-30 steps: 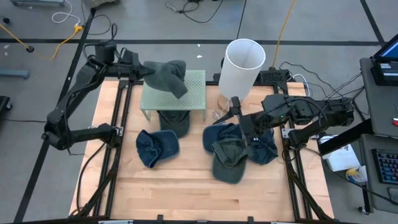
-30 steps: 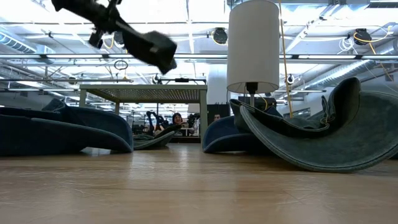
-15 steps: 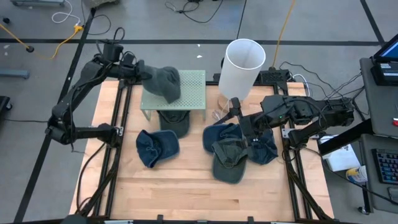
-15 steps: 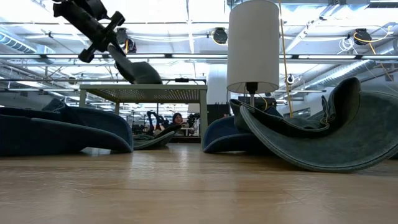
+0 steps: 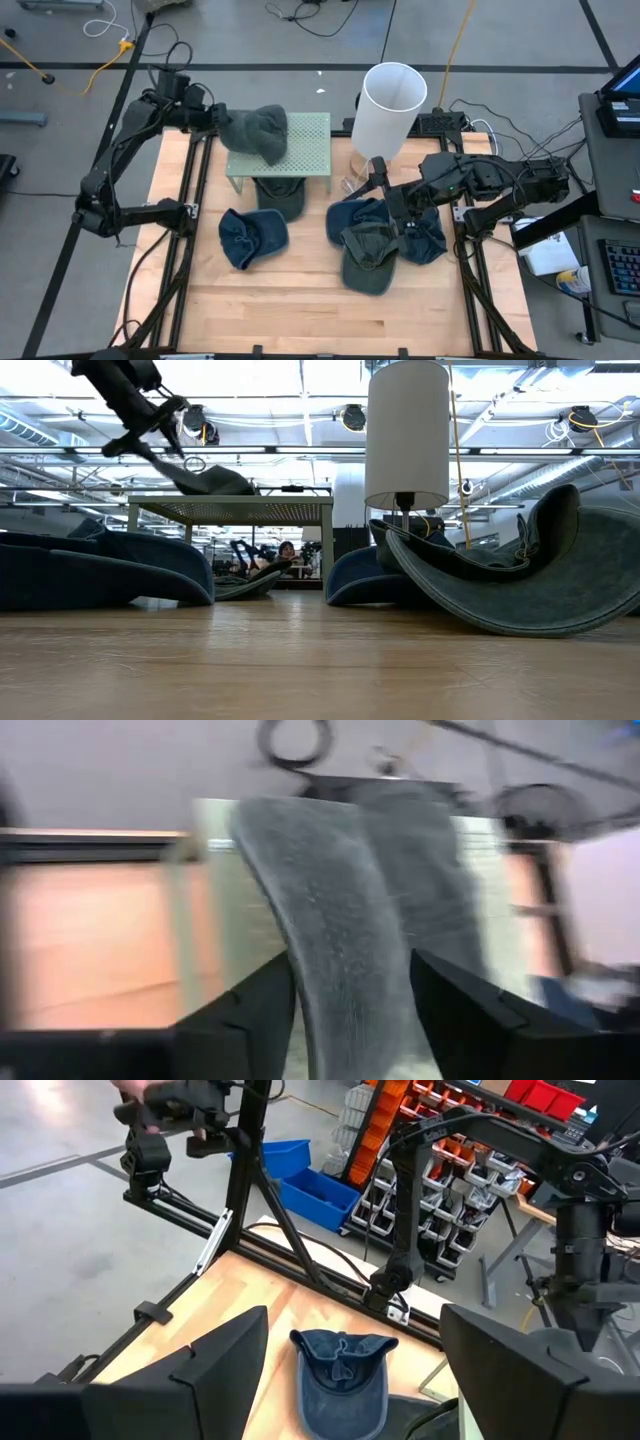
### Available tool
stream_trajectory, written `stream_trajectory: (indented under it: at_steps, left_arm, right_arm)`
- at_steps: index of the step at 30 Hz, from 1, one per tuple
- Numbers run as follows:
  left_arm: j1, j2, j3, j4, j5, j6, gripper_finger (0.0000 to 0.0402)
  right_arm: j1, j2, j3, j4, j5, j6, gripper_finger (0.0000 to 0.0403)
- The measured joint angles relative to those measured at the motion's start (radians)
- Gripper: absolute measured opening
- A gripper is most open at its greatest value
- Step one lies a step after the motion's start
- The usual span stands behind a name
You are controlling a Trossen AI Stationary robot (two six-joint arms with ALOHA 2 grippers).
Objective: Pick & Place hat
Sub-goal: Put the right gray cap on the shelf
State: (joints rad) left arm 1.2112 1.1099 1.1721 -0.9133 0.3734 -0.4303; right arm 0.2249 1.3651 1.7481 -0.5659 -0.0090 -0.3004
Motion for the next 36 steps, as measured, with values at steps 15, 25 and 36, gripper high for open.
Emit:
stream_trajectory:
  at_steps: [15, 25, 36]
  left_arm:
    - [-0.024, 0.002, 0.0, -0.016, -0.114, 0.003, 0.0214]
    - [-0.186, 0.003, 0.0, 0.172, -0.209, -0.03, 0.0199]
    - [-0.397, 0.044, 0.0, 0.254, -0.509, -0.046, 0.0213]
  right_arm:
    - [0.0, 0.0, 0.0, 0.025, 0.0, 0.0, 0.0287]
    - [0.0, 0.0, 0.0, 0.024, 0.003, 0.0, 0.0288]
    - [0.0, 0.0, 0.0, 0.028, 0.003, 0.001, 0.0288]
